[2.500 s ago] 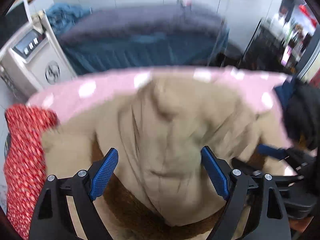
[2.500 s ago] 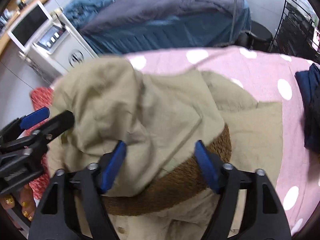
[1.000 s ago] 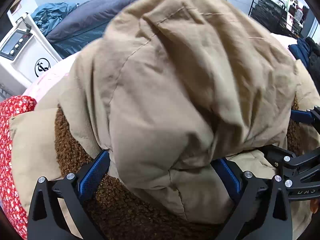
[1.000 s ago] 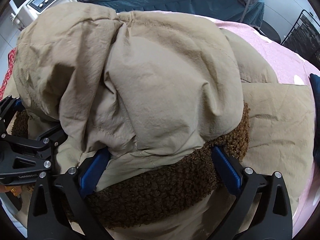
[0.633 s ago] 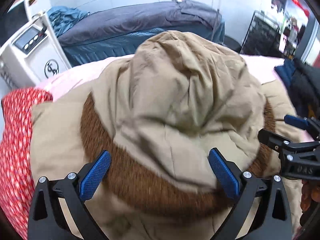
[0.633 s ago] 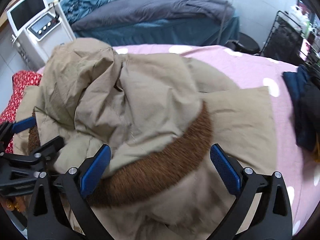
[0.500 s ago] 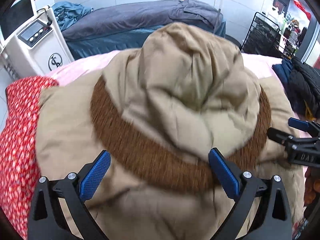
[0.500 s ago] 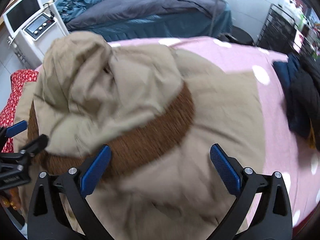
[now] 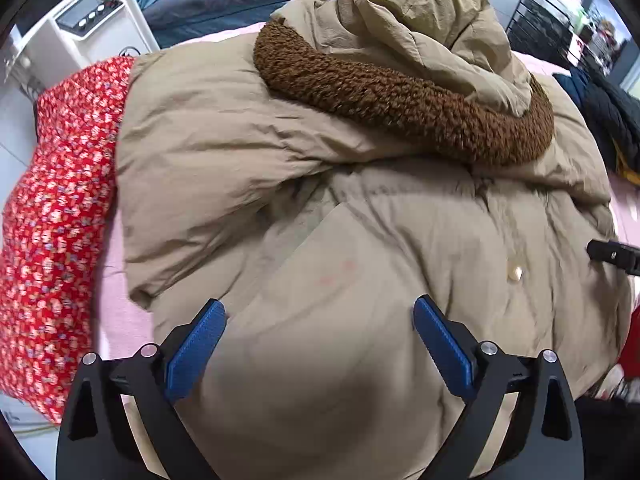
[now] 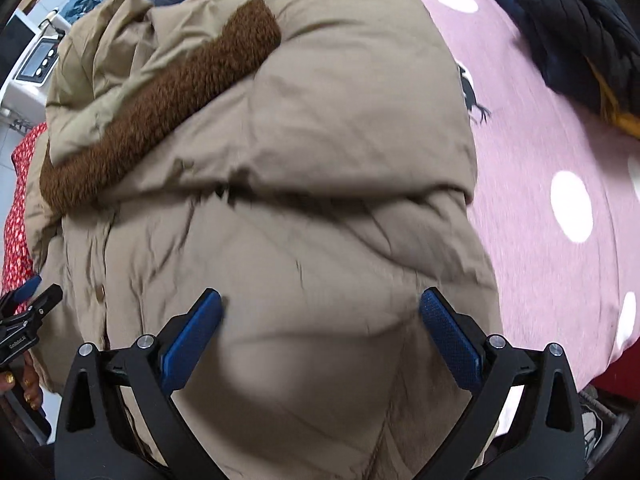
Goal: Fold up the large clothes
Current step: 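Grasp the jacket hem with both tools, then lift the held hem and fold it up toward the hood with both tools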
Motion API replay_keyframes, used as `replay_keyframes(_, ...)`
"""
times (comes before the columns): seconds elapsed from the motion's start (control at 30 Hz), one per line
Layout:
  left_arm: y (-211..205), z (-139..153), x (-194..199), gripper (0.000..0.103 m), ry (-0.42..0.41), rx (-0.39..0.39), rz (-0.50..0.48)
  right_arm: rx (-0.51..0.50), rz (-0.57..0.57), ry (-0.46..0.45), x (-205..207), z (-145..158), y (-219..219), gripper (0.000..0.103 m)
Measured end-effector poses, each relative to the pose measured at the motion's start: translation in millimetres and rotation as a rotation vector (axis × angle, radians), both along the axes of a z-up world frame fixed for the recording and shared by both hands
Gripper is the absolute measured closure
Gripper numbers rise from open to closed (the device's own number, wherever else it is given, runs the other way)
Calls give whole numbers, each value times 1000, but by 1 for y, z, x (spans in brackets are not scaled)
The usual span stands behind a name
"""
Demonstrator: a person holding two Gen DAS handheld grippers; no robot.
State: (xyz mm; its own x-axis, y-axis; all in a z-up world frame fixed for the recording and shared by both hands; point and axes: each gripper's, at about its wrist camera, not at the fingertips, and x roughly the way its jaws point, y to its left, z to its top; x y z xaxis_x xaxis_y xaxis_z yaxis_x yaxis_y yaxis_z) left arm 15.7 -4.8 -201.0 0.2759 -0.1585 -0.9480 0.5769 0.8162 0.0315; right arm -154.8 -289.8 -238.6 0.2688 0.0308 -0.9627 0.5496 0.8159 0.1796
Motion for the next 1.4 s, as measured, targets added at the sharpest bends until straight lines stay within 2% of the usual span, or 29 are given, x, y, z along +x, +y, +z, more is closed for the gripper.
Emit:
replay_keyframes(0.13, 25, 6, 9, 11, 7, -14, 38, -10, 44, 28, -6, -1, 12, 5)
replay_keyframes(0.27, 62, 14, 28, 11, 11, -40, 120, -48, 71, 46, -8, 5, 18, 5)
replay_keyframes(0.4, 103, 15, 40, 11, 10, -30, 193, -80, 89, 61, -9, 11, 21, 5)
replay_keyframes(0.47, 118, 13, 43, 11, 35, -35, 221, -87, 96, 67, -10, 12, 21, 5)
replay_keyframes(0.7, 154, 4, 30, 11, 154, -149, 265, -75, 114, 80, -19, 18, 17, 5)
replay_keyframes(0.83, 168, 9, 20, 11, 206, -235, 263, -36, 97, 30, -43, 28, -4, 5)
replay_keyframes(0.93, 189, 11, 18, 10, 239, -282, 262, 22, 15, 5, -63, 28, -32, 5)
replay_keyframes(1.07, 202, 2, 26, 9, 279, -311, 261, 201, -123, -33, -97, 13, -72, 5)
replay_keyframes(1.13, 195, -6, 19, 8, 315, -324, 273, 297, -170, -25, -113, -3, -82, 5)
replay_keyframes(1.23, 186, -25, 20, 7, 350, -296, 268, 395, -194, 7, -131, -27, -83, 5)
replay_keyframes(1.3, 179, -35, 13, 7, 354, -254, 244, 442, -200, -3, -140, -35, -81, 5)
replay_keyframes(1.4, 176, -45, 8, 7, 381, -268, 256, 517, -170, -16, -147, -42, -70, 5)
